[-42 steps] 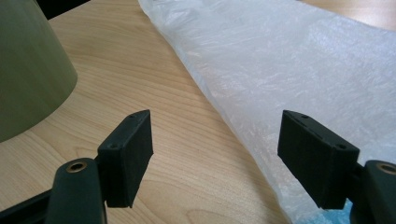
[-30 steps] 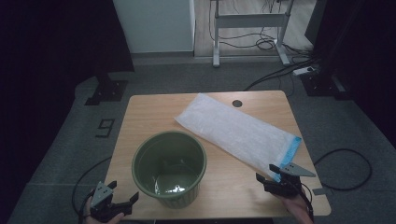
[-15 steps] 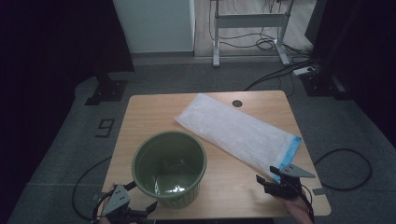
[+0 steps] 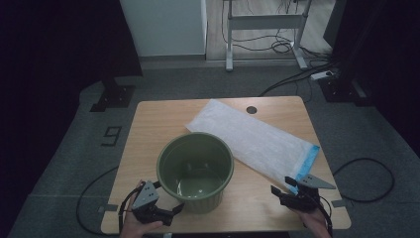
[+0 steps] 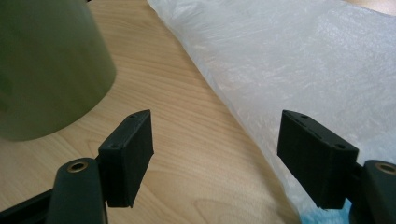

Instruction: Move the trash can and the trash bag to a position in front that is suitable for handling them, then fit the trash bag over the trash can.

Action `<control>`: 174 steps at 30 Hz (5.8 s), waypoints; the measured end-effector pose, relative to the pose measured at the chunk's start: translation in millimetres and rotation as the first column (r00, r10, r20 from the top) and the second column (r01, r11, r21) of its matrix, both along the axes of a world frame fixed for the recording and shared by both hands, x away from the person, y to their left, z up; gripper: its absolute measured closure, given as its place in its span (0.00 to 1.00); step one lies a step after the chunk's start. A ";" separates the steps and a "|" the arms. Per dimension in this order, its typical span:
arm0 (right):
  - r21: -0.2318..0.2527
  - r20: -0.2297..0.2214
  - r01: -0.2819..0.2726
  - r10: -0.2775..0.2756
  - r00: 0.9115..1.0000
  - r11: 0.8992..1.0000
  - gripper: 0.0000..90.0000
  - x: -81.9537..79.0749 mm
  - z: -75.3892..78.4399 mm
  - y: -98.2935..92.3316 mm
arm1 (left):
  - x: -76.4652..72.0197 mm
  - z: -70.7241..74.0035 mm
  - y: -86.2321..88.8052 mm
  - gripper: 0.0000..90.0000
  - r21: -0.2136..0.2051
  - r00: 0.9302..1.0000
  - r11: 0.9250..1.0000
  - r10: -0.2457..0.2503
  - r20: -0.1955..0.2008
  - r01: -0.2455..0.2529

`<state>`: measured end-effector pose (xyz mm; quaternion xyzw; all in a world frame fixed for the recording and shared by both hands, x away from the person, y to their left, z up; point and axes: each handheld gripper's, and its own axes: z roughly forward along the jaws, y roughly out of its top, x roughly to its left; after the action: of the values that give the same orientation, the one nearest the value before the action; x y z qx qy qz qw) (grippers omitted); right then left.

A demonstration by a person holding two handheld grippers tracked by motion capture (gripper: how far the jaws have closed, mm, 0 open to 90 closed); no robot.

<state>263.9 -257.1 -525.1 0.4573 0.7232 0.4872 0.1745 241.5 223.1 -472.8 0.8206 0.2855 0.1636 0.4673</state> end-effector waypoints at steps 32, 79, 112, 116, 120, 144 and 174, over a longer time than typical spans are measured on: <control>-0.004 0.033 0.014 -0.014 0.999 1.000 0.30 -10.2 3.4 -5.2 | 36.3 -6.5 -45.8 0.02 0.033 1.000 0.999 -0.015 -0.026 0.016; -0.290 -0.135 0.133 -0.179 0.975 0.948 0.87 84.4 -20.0 45.3 | 31.5 -45.9 43.0 0.08 0.110 0.947 0.952 0.297 -0.124 -0.284; -0.221 -0.056 0.197 -0.214 0.975 0.955 0.34 1.9 -3.4 4.5 | 29.1 -49.6 48.2 0.10 0.104 0.936 0.944 0.325 -0.136 -0.313; -0.227 -0.048 0.140 -0.155 0.987 0.964 0.26 24.4 -5.7 29.5 | 29.6 -50.8 48.6 0.10 0.109 0.936 0.944 0.324 -0.139 -0.311; -0.229 -0.078 0.102 -0.123 0.989 0.968 0.22 49.3 -13.5 48.1 | 30.4 -51.9 48.0 0.10 0.113 0.936 0.945 0.322 -0.140 -0.307; -0.291 -0.115 0.151 -0.192 0.975 0.945 0.86 95.1 -21.5 63.1 | 29.5 -53.4 46.8 0.15 0.126 0.944 0.949 0.305 -0.126 -0.290; 0.199 0.074 0.208 -0.226 0.971 0.958 0.99 60.1 50.2 -22.7 | 28.4 -54.4 40.5 0.15 0.143 0.940 0.940 0.324 -0.107 -0.308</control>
<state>324.0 -279.9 -474.9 0.5246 0.6096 0.5532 0.2171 269.9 263.6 -527.2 0.8003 0.4326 0.2007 0.3634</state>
